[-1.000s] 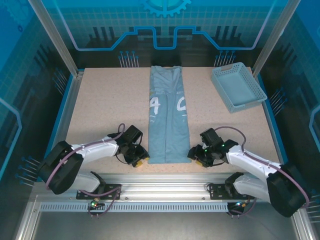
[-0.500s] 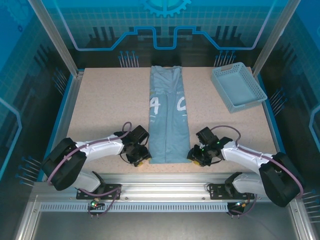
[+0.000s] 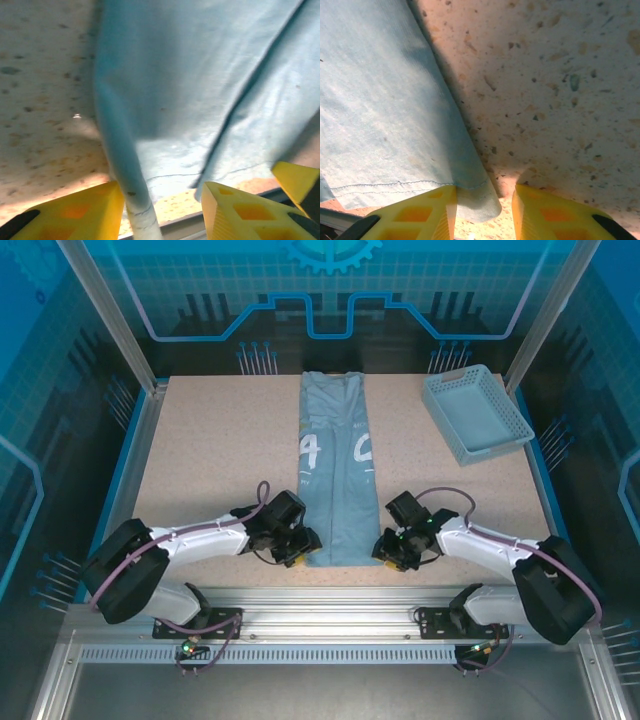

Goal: Fold and stack the t-shirts

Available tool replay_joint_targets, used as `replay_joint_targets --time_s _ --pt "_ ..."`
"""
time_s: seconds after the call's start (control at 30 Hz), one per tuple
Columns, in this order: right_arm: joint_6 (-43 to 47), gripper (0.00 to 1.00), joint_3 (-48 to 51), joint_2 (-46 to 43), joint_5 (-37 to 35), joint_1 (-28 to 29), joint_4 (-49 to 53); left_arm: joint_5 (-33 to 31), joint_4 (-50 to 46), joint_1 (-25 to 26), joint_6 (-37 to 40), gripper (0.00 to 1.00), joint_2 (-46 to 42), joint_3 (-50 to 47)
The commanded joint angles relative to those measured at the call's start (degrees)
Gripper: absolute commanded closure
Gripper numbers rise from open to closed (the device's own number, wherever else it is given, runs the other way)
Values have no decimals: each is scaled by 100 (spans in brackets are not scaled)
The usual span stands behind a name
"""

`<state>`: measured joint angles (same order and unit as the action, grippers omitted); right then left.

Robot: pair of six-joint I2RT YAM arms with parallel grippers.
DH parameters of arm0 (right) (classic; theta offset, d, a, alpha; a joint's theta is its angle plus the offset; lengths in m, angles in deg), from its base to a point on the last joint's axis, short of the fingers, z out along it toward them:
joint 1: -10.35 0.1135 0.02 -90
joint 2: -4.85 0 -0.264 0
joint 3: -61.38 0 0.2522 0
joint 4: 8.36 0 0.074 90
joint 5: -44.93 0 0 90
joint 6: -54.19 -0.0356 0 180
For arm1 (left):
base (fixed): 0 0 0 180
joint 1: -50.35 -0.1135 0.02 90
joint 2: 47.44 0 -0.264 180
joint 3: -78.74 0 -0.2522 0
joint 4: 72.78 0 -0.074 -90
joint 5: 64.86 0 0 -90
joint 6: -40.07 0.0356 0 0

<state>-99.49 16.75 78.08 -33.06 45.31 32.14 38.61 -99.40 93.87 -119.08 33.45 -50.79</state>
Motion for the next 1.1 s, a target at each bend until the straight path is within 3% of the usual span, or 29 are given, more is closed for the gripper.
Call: replay_joint_targets --time_s 0.0,0.27,0.57,0.63,0.77,0.83,0.93,1.07 --pt "-48 65 -158 176 328 201 -552 182 237 29 -96 54 -110 38" --pt "-137 69 -194 357 328 327 -672 264 -26 24 24 59 -60 -21" --pt "-110 83 -437 402 141 392 -599 272 -344 29 249 71 60 19" --pt "-110 85 -438 360 88 396 -535 198 -580 29 330 71 21 53" --pt "-127 88 -404 262 8 396 -404 3 -1039 29 398 53 -132 86" --pt "-127 89 -392 240 -14 393 -347 -60 -1075 24 334 50 -198 44" --pt "-164 92 -333 190 -47 397 -269 -42 -828 29 162 51 -159 -49" --pt "-181 93 -256 35 -160 397 -112 -57 -632 24 96 63 30 -24"
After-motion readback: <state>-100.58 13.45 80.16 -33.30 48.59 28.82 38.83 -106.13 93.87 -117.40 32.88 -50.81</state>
